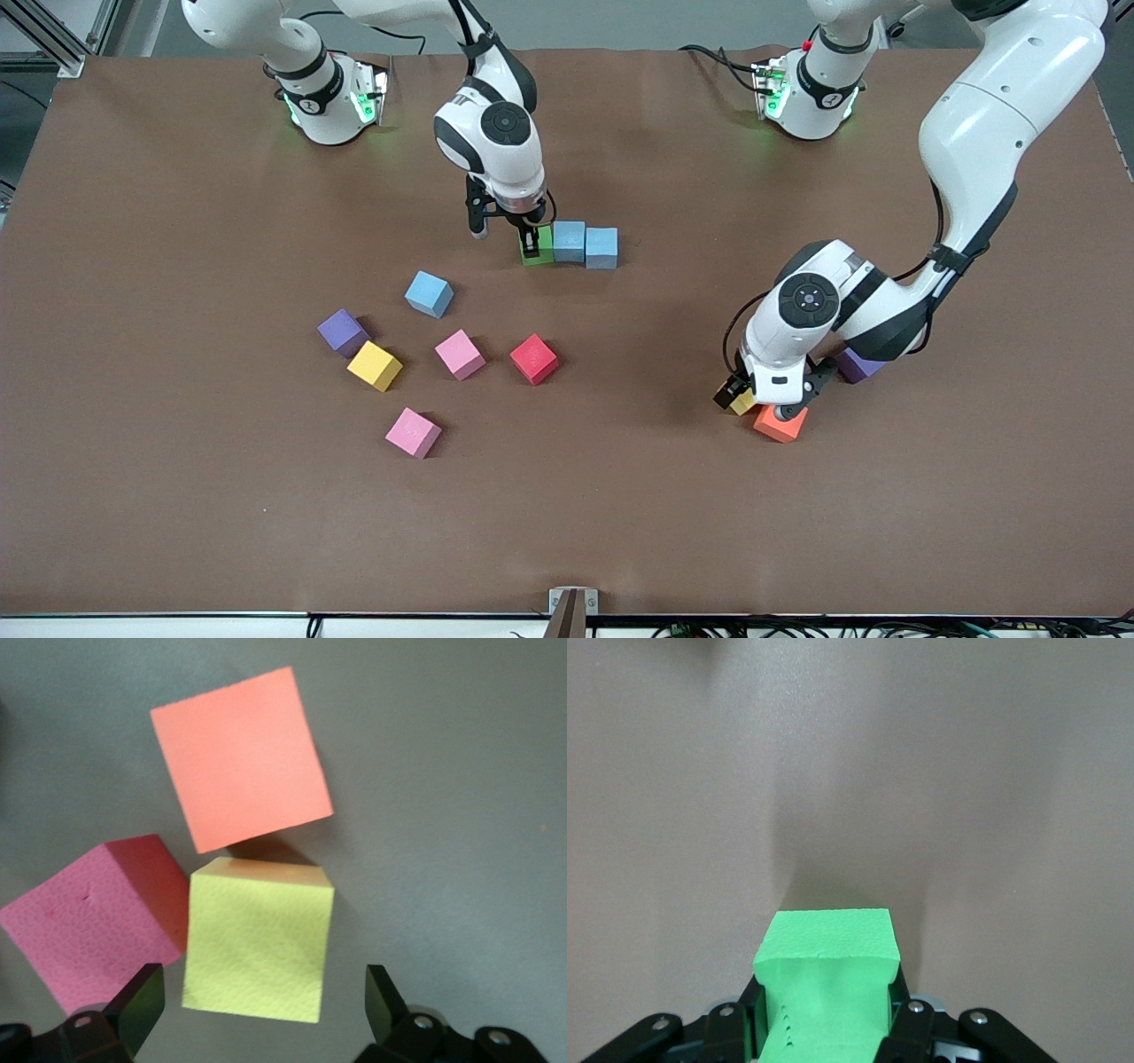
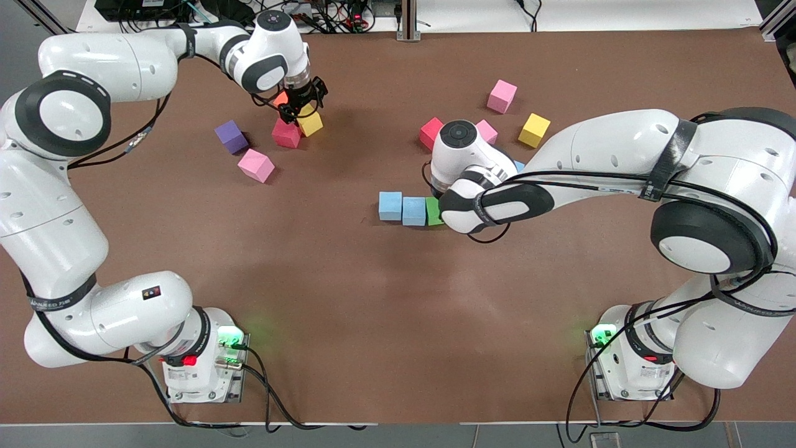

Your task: Arrange 11 blocks into digit 3

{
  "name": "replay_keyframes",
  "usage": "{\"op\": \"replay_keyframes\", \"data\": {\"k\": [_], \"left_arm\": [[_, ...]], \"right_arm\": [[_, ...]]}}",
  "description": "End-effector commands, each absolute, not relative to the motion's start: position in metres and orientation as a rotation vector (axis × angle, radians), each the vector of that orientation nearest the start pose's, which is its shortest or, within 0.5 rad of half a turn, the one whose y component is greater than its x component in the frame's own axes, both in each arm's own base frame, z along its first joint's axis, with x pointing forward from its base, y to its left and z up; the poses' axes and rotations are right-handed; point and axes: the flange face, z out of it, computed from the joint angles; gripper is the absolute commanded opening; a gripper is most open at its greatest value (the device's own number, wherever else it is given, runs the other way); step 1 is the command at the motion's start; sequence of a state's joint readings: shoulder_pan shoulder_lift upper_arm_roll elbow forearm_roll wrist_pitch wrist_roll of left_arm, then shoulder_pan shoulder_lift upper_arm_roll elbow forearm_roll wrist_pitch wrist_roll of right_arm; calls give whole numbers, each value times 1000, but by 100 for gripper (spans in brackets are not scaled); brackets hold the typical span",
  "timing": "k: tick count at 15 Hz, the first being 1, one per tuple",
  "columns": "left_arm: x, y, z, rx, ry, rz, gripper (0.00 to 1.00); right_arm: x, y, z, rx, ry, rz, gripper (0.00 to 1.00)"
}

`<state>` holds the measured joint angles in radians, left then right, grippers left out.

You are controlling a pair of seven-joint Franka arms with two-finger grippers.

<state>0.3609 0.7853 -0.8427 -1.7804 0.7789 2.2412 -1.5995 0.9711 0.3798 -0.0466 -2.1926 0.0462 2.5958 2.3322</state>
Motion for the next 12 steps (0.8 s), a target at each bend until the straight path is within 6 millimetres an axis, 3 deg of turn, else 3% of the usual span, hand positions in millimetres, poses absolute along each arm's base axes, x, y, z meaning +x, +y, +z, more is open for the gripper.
{"op": "replay_keyframes", "data": {"k": [1, 5, 7, 9, 11, 12], "left_arm": [[595, -233, 230, -2920, -1126, -71, 100], [597, -240, 232, -2927, -1135, -73, 100], [602, -243, 234, -2936, -1145, -84, 100], [605, -242, 234, -2940, -1157, -84, 100], [604, -241, 232, -2941, -1145, -85, 100], [603, -240, 230, -2939, -1137, -82, 100]], "right_arm": [[332, 446, 206, -2316, 2081, 17, 1], [333, 446, 205, -2316, 2084, 16, 5], [333, 446, 204, -2321, 2085, 16, 15], [334, 445, 204, -2320, 2088, 16, 37], [333, 445, 204, -2321, 2085, 15, 74], [333, 446, 205, -2323, 2084, 14, 96]]}}
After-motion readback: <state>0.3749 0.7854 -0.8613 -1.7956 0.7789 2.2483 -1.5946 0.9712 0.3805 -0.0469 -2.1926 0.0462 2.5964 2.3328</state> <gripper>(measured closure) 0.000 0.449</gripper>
